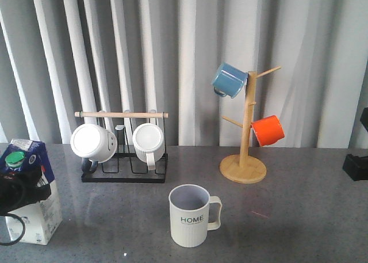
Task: Place milk next to cup
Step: 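Lift the carton with the left gripper and lower it beside the mug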
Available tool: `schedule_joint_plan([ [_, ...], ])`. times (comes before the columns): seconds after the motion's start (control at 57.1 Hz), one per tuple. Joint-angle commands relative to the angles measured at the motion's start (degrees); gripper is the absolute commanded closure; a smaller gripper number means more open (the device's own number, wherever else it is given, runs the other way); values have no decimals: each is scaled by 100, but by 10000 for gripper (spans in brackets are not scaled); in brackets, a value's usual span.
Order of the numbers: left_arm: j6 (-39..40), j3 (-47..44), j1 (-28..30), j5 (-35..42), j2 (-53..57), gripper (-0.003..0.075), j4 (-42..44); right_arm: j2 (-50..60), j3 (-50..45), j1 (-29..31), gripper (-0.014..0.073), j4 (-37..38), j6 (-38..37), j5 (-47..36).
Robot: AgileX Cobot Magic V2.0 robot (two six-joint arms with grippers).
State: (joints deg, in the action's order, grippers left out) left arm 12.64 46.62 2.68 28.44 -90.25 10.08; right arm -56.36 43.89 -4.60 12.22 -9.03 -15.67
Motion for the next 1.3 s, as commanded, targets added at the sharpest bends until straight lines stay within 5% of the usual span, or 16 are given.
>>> schedule_joint_plan([
  [0.0,52,178,-23,478,537,726,-89,81,140,25,602,30,13,-399],
  [0.175,-498,178,-285,206,1116,726,-1333,81,140,25,602,30,13,-399],
  [0.456,-4357,178,-1454,244,1383,726,-5304,81,140,25,602,30,13,-399],
  [0.578,-5185,228,-2245,840,1348,726,-6769,81,140,25,602,30,13,-399],
  [0.859,-5234,956,-3494,1024,834,726,-6723,81,140,25,602,30,13,-399],
  [1.28,-5185,1718,-3922,1333,-549,726,-6631,81,140,25,602,30,13,-399],
])
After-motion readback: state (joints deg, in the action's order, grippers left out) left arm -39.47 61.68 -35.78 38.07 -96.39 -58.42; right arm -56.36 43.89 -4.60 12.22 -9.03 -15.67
